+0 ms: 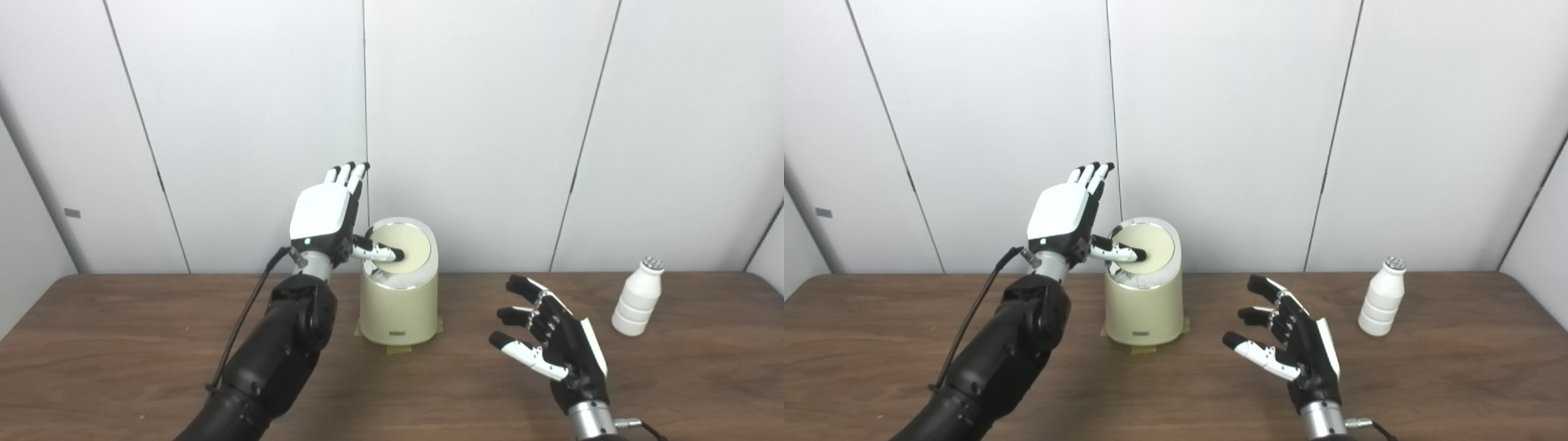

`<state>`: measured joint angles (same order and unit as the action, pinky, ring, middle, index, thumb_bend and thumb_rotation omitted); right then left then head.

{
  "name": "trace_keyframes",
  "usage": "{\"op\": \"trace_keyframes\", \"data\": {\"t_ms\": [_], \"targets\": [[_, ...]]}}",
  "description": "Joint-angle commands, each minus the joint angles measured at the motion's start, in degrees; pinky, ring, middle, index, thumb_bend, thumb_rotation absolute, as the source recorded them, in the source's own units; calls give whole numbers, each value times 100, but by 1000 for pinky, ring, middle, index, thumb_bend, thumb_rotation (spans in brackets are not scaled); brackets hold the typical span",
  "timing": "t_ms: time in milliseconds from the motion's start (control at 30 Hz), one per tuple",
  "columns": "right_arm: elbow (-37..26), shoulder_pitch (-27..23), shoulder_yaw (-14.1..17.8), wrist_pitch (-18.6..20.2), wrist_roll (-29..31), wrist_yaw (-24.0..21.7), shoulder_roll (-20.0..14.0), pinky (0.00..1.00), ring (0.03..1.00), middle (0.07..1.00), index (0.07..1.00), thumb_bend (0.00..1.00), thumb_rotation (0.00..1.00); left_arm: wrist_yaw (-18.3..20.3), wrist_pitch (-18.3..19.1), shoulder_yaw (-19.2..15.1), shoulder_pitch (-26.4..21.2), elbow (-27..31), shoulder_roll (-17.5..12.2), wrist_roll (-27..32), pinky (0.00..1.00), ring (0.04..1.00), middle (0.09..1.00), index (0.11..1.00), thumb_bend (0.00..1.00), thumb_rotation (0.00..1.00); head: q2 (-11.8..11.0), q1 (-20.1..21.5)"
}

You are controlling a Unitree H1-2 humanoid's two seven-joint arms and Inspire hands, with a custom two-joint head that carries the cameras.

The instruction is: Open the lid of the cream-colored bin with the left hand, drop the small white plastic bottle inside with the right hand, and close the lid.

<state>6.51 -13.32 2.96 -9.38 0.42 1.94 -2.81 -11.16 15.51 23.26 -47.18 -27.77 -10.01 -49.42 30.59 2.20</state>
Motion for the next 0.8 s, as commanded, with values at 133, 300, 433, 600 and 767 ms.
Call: {"op": "trace_keyframes", "data": {"t_ms": [133, 300, 433, 600, 767], "targets": [[-108, -219, -6, -147, 9, -27, -20, 644, 625, 802, 768, 855, 284, 611, 539, 524, -274, 319, -338, -863, 937, 1000, 1000, 1000, 968, 84, 10, -8], [-42, -232, 25, -193, 67, -31, -21, 654, 629, 797, 768, 863, 283, 1329, 759, 860, -289, 629, -566, -1348, 981, 1000, 1000, 1000, 989, 99, 10, -8], [-89, -213, 18, -162, 28, -15, -32, 665, 626, 797, 774, 866, 289, 1404, 699, 570, -134, 962, -534, -1091, 938, 1000, 1000, 1000, 981, 112, 23, -9], [-68, -211, 13, -200, 31, -30, -46, 680, 637, 804, 777, 862, 293, 580, -115, -1089, 323, 1473, 181, 984, 693, 885, 944, 998, 783, 204, 23, -10], [-96, -206, 9, -143, -21, 19, -37, 665, 636, 800, 771, 862, 300, 668, -631, -2248, 684, 2035, 612, 2788, 679, 838, 882, 923, 699, 255, 12, -18]]}}
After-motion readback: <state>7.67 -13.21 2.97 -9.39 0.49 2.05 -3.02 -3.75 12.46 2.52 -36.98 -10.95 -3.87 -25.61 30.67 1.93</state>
